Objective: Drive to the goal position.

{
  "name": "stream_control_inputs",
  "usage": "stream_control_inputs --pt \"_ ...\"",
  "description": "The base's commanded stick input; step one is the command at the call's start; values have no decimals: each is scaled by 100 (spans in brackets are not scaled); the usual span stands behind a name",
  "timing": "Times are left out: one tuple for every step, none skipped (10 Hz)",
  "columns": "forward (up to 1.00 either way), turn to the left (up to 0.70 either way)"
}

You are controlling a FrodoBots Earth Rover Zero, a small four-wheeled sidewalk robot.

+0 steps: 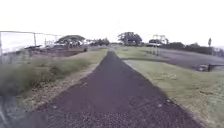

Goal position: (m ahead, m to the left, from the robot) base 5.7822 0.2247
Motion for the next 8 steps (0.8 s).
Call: stream_control_inputs --pt "70 0" --pt "70 0" --pt "70 0" --pt "70 0" --pt "70 0" --pt "70 0" --pt "70 -8" --pt "70 -23"
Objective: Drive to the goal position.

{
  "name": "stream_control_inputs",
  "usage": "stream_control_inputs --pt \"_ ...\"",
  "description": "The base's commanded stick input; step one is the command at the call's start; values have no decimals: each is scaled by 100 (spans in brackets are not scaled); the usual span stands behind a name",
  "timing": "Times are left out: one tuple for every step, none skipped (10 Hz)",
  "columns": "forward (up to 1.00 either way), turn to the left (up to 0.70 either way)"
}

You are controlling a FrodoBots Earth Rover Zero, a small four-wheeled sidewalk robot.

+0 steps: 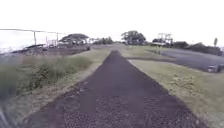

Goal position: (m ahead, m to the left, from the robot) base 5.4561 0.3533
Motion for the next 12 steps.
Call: stream_control_inputs --pt "70 -16" --pt "70 0" --pt "70 0" --pt "70 0" --pt "70 0" --pt "70 0" --pt "70 0" --pt "70 -7" --pt "70 -19" --pt "70 -29" --pt "70 -24" --pt "70 -1"
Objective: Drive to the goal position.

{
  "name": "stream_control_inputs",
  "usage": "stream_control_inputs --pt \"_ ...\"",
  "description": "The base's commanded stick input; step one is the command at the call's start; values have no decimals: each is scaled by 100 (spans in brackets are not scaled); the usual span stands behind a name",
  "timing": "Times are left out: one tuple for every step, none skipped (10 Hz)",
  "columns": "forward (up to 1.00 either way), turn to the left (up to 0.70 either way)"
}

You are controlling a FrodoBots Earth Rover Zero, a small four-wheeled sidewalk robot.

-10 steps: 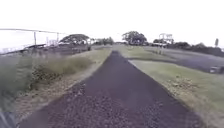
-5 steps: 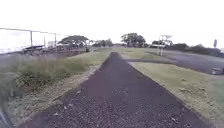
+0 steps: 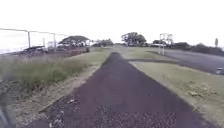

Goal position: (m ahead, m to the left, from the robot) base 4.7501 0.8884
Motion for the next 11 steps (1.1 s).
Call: stream_control_inputs --pt "70 0" --pt "70 0" --pt "70 0" --pt "70 0" --pt "70 0" --pt "70 -4" --pt "70 -22" --pt "70 -31" --pt "70 -13" --pt "70 0" --pt "70 0"
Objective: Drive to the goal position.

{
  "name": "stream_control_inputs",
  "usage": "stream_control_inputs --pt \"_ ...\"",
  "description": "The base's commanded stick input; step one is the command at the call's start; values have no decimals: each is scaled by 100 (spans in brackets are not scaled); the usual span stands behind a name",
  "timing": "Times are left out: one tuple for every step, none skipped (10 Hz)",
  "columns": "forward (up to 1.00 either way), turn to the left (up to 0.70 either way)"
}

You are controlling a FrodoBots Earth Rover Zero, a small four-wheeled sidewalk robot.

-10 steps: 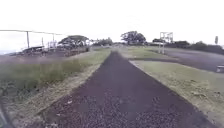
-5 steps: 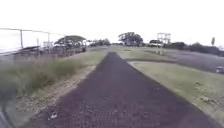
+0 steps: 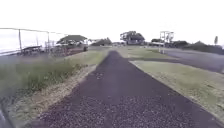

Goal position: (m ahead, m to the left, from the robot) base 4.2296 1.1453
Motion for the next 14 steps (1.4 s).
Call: stream_control_inputs --pt "70 0" --pt "70 0" --pt "70 0" --pt "70 0" --pt "70 0" --pt "70 0" --pt "70 0" --pt "70 0" --pt "70 0" --pt "70 0" --pt "70 0" --pt "70 -3" --pt "70 -18" --pt "70 -26"
